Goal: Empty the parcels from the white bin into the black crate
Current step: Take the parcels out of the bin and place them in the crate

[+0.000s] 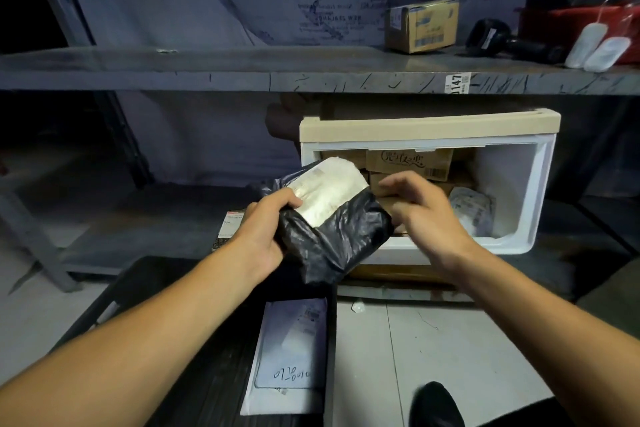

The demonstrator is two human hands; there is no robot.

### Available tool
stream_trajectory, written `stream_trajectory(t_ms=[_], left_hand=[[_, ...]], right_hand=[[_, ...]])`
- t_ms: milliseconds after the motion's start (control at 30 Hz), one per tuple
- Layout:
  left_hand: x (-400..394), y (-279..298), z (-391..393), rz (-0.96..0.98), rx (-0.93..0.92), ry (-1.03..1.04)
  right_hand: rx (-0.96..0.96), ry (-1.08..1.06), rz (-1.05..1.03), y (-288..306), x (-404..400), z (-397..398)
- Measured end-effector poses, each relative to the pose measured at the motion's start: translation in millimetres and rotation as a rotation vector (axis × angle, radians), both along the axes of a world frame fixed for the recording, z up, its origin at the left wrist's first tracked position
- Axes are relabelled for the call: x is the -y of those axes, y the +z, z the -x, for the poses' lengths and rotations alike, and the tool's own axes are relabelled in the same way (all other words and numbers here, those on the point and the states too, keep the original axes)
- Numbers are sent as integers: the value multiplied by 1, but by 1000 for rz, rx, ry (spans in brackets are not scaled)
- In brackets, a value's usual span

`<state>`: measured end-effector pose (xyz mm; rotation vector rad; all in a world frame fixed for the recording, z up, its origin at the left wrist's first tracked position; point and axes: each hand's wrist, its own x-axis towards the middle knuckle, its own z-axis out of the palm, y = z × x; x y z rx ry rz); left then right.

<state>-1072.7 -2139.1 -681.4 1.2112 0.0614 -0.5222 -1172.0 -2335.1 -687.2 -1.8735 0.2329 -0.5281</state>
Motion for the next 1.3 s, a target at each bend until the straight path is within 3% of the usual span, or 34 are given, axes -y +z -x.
stream_trajectory(t_ms=[100, 233, 333, 467, 567, 733, 867, 1000, 1200, 1300], left_hand=[[0, 2, 2, -34, 30, -78], [-1, 8, 13, -180, 71, -213], [3, 5, 20, -260, 123, -224], [8, 3, 19, -259, 173, -221], [10, 3, 12, -259, 209, -204], [7, 2, 8, -295, 268, -320], [10, -1, 14, -332, 353, -379], [11, 4, 15, -255, 360, -320], [0, 8, -9, -38, 129, -238], [-6, 5, -10, 111, 41, -303]], right_hand=[[-77, -120, -251, -3, 6, -6], [-198, -48, -418, -8, 10, -11], [-312, 113, -463, -7, 11, -7], [-260, 113, -495, -6, 17, -4], [-265, 178, -456, -1, 20, 1], [-483, 410, -235, 0, 26, 13], [-592, 435, -123, -1, 9, 13], [-496, 390, -181, -2, 9, 8], [-274, 247, -429, -6, 13, -1], [-164, 200, -598, -4, 13, -2]])
